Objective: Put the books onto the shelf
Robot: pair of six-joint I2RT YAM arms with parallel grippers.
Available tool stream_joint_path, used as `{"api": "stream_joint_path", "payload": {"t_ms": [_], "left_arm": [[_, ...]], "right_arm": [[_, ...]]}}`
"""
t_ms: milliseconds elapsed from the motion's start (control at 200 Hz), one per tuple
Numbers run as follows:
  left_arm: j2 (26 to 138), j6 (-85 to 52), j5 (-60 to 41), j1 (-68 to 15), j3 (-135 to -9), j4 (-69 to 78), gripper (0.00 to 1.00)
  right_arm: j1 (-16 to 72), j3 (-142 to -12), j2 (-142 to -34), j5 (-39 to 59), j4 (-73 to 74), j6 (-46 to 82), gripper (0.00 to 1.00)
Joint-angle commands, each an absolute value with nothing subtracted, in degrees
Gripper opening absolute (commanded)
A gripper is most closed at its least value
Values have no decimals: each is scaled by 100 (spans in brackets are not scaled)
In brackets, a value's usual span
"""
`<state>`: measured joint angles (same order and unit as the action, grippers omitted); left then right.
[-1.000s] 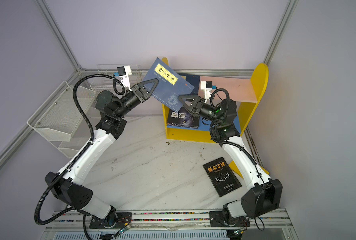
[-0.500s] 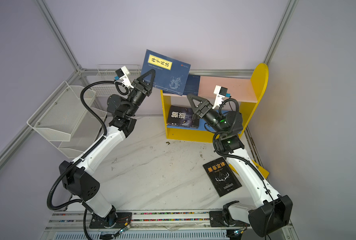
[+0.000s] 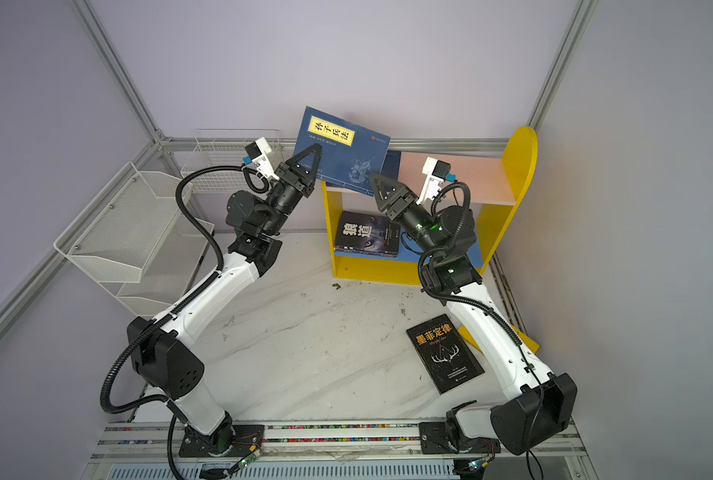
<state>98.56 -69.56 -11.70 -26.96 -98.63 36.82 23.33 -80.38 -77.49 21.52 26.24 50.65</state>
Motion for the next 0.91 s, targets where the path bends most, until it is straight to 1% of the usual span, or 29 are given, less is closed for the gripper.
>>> {"api": "stream_joint_path", "payload": {"t_ms": [0, 190, 275, 350, 440, 590, 660, 835, 900], "left_arm": [[9561, -7088, -1195, -2716, -9965, 4449, 0], [9409, -6988, -1188, -2716, -9849, 4456, 0], [9399, -6978, -1227, -2711, -9870, 4419, 0], [9451, -7016, -1289, -2716, -9921, 4378, 0], [9529, -7111, -1309, -2716, -9964, 4412, 0], [9682, -7228, -1388, -2716, -10108, 4428, 0], [9729, -7242, -1397, -2716, -10141, 4438, 0], [9809, -7233, -1440, -2707, -10241, 4348, 0], [9834, -7216, -1478, -2669, -10307, 4240, 0]], "right_arm": [[2401, -8238, -7840, 1879, 2147, 5051, 61], [2461, -8121, -7840, 1510, 1928, 5024, 61], [2471, -8132, -7840, 1484, 1883, 5025, 63], [2487, -8149, -7985, 1599, 2056, 5090, 61], [2487, -8160, -8117, 1816, 2419, 5327, 50], [2505, -8260, -8394, 2254, 3016, 5782, 35], [2514, -8284, -8438, 2295, 3129, 5894, 26], [2518, -8382, -8335, 1956, 2940, 5821, 13], [2514, -8412, -8289, 1904, 2943, 5802, 11]]}}
